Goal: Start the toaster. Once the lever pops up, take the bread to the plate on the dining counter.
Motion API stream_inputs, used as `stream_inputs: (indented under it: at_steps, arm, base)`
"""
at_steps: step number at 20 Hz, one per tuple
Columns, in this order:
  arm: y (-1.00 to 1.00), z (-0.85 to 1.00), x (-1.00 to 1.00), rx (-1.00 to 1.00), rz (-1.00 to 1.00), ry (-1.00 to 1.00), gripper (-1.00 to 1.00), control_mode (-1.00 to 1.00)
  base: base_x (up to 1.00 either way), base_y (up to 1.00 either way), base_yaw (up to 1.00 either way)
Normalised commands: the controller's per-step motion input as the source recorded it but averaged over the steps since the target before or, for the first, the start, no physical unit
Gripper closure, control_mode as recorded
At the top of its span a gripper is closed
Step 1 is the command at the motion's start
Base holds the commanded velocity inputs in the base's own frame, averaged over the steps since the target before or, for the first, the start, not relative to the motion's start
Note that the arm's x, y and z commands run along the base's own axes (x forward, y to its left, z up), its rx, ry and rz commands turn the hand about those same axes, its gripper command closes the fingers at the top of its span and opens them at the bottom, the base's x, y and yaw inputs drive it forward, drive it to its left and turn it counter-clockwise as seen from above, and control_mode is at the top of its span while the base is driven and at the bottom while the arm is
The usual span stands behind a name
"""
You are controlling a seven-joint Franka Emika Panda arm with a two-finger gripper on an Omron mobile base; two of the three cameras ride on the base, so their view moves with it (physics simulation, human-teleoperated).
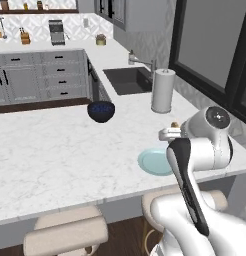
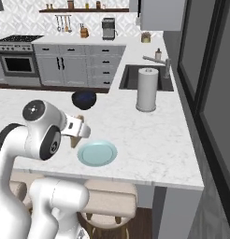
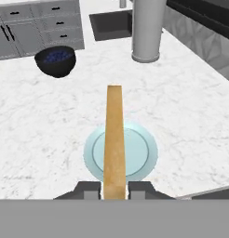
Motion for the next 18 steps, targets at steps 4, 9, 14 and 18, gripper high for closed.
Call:
stream_inputs:
  at_steps: [4, 9, 14, 18]
  arm:
    - [-0.27, -0.46, 0.50, 0.37, 0.23, 0.27, 1.00, -1.00]
    - [-0.04, -0.59, 0.39, 0.11, 0.19, 0.33, 1.00, -1.00]
    - [0.05, -0.44, 0.50, 0.01, 0.24, 0.09, 1.00, -1.00]
    - [0.00, -0.41, 0.58, 0.00, 0.09, -0.03, 1.00, -1.00]
  base:
    - [0.00, 0.00, 0.00]
    - [0.00, 0.00, 0.00]
    - [0.00, 0.00, 0.00]
    - [0.00, 0.00, 0.00]
